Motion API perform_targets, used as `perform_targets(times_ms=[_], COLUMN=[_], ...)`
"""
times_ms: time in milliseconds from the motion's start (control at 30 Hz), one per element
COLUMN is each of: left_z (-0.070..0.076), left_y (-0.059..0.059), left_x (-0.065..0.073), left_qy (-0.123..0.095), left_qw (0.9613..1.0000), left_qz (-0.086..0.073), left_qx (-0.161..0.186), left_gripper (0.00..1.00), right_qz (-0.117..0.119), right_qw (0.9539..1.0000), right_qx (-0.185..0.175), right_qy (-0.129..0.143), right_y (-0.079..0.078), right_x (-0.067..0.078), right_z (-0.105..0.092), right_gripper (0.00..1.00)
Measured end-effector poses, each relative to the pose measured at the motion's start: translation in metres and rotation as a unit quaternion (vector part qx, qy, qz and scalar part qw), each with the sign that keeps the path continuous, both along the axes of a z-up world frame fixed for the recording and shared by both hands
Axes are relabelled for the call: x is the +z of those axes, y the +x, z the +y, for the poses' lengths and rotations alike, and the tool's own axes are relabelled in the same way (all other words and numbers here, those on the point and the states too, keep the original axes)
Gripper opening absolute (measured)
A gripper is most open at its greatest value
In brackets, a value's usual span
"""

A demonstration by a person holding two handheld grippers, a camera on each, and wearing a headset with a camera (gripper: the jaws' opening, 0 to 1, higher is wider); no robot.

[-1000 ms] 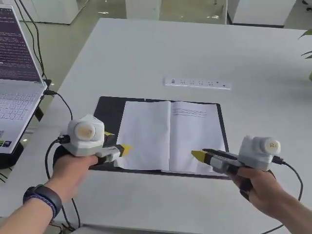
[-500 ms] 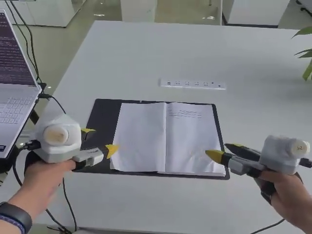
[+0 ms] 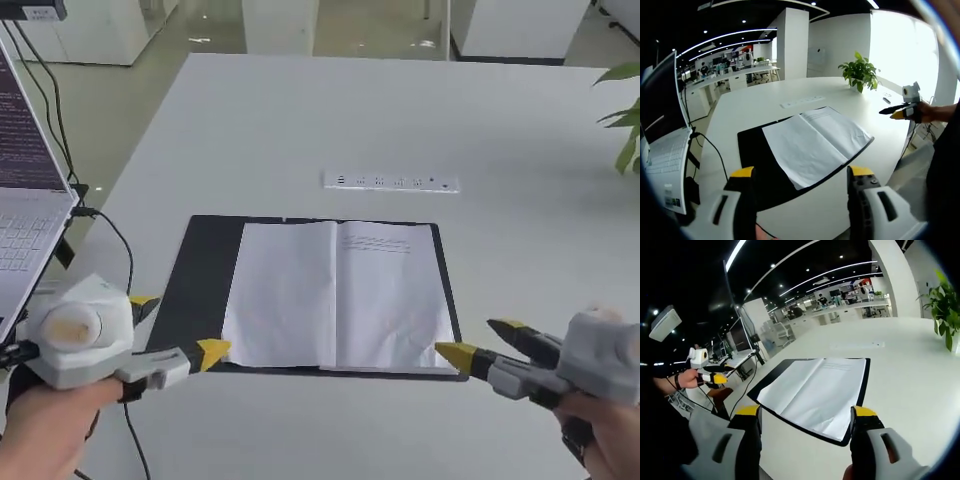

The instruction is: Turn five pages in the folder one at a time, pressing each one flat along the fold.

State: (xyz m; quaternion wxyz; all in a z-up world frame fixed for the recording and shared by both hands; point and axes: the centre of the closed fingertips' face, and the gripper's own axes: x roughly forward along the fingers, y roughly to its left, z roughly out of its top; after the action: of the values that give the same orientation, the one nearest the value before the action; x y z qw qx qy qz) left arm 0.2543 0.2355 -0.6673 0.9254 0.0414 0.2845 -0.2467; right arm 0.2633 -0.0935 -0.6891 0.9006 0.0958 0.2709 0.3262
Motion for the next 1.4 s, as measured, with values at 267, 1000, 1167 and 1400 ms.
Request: perform_targets(times_ms=[267, 1000, 1167, 1400], left_z=[-0.005, -0.035, -0.051, -0.075], left_y=[-0.005, 0.006, 0.006, 0.01], left_x=[0.013, 0.008, 0.005, 0.003], left_qy=[-0.016, -0.028, -0.029, -0.017], left_qw=[0.9997, 0.9995, 0.9989, 0.9973], left_qz=[-0.007, 0.002, 0.005, 0.005], left_qx=[0.016, -0.016, -0.036, -0.072], left_gripper=[0.75, 0.73, 0.73, 0.73], right_qz=[0.005, -0.003, -0.005, -0.009], right_qw=[0.9999, 0.9977, 0.9969, 0.996], right_qx=[-0.012, -0.064, -0.071, -0.081], right_qy=[0.005, 0.022, 0.032, 0.036], right_y=[-0.01, -0.012, -0.014, -0.017], right_x=[0.0, 0.007, 0.008, 0.009], right_z=[0.001, -0.017, -0.02, -0.021], right_gripper=[0.73, 0.73, 0.72, 0.72])
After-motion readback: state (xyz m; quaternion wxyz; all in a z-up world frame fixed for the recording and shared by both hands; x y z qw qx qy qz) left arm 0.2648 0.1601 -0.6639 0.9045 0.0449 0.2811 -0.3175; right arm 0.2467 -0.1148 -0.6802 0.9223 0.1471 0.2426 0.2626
